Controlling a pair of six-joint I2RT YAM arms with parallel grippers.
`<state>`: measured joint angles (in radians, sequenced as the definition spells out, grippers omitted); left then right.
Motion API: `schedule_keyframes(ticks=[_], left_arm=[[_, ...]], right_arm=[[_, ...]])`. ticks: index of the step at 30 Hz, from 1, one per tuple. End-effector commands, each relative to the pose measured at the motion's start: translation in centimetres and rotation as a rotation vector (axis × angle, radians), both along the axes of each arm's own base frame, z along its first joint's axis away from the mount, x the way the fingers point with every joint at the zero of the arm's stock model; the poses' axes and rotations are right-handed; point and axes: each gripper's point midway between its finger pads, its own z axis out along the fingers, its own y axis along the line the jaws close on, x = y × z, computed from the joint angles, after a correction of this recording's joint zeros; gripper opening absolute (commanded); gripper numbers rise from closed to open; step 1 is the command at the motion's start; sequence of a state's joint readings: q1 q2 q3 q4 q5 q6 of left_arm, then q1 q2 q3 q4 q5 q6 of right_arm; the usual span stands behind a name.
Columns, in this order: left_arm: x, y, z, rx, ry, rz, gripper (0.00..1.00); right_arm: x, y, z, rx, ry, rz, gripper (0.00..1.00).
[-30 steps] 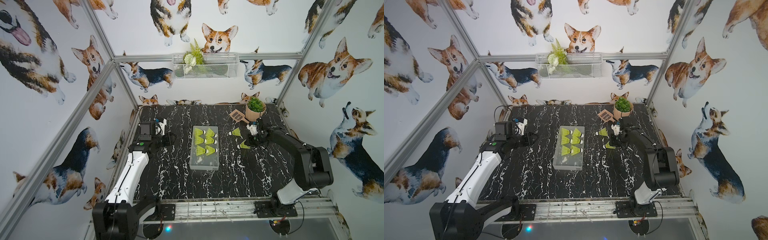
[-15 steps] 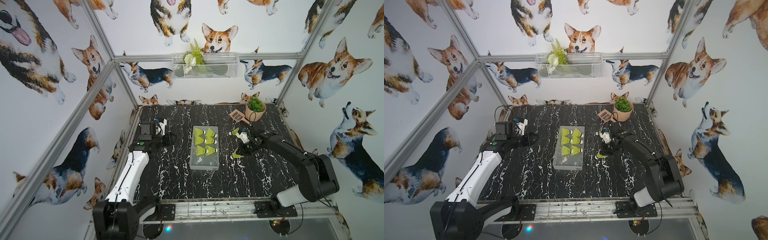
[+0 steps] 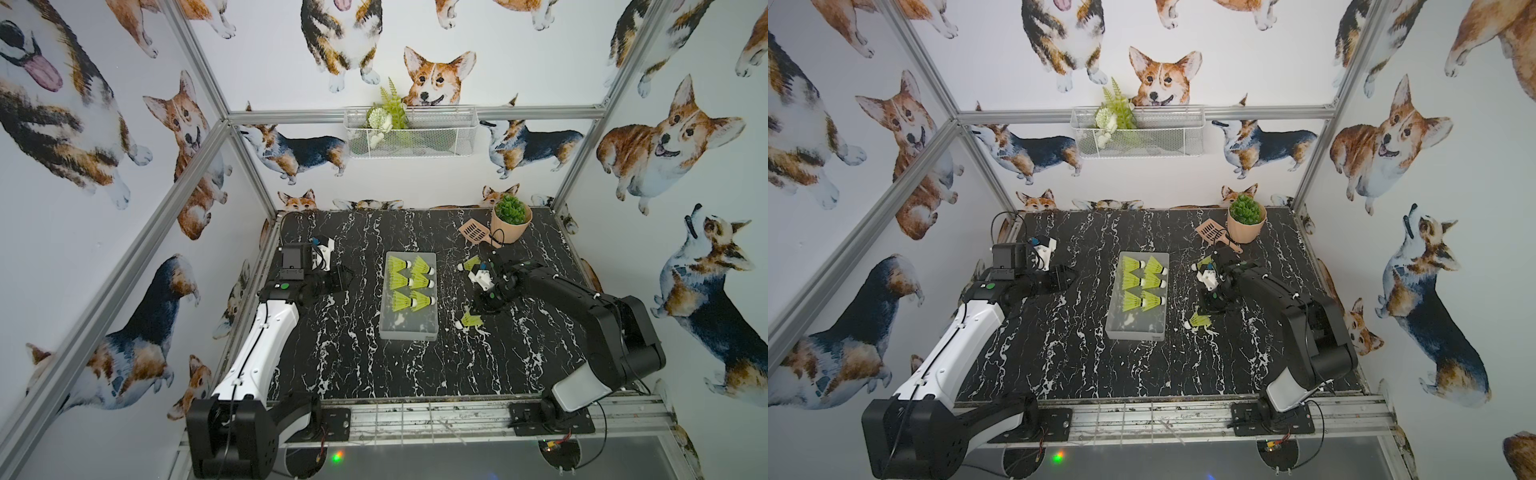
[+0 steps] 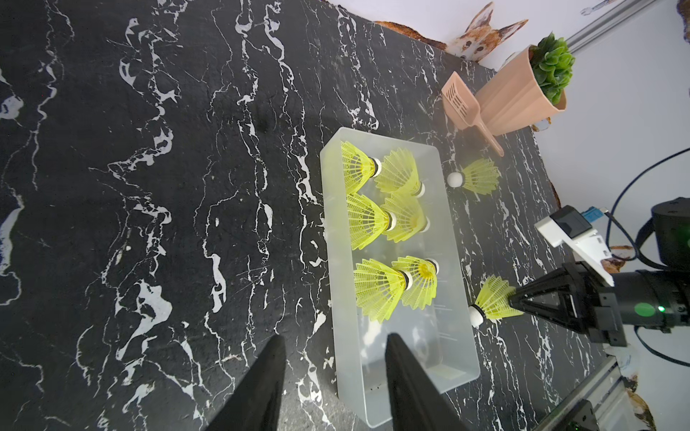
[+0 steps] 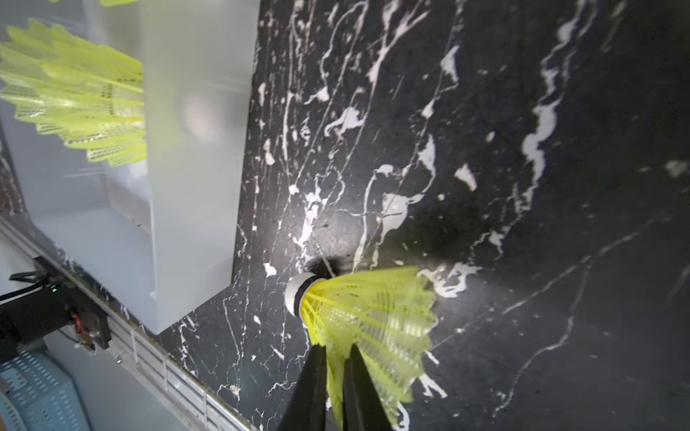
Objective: Put the shuttlecocks into the storage box
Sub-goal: Adjust the shuttlecock at the center of the board.
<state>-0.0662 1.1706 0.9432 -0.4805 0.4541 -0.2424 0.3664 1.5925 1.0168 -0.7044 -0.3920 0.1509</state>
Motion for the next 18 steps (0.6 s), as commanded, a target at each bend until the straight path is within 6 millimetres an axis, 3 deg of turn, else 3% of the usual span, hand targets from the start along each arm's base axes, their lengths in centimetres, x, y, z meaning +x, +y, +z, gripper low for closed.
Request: schedule_keyframes(ticks=[1, 4, 6, 10, 14, 18], left_arm=[[0.1, -0.1, 0.3, -0.005, -0.011, -0.010, 0.47], [0.2, -0.2, 0.2, -0.009, -0.007, -0.013, 0.47], [0.2, -0.3, 0.1, -0.014, -0.003, -0.017, 0.47], [0.2, -0.2, 0.1, -0.011, -0.003, -0.015, 0.47], [0.2, -0.2, 0.1, -0.010, -0.005, -0.015, 0.47], [0.1, -0.2, 0.2, -0.013, -0.004, -0.014, 0.47]], right_arm=[[1.1, -1.5, 0.1, -0.111, -0.043, -0.008, 0.29], [1.8, -2.0, 1.2, -0.137, -0.091, -0.030, 0.47], [2.1, -2.4, 1.9, -0.149, -0.126, -0.044, 0.51], [1.6, -2.7, 3.5, -0.138, -0.163, -0.054, 0.51], [-0.6, -1.7, 4.9, -0.071, -0.154, -0.020, 0.46], [-3.4, -0.1, 4.7, -0.056, -0.128, 0.033, 0.39]])
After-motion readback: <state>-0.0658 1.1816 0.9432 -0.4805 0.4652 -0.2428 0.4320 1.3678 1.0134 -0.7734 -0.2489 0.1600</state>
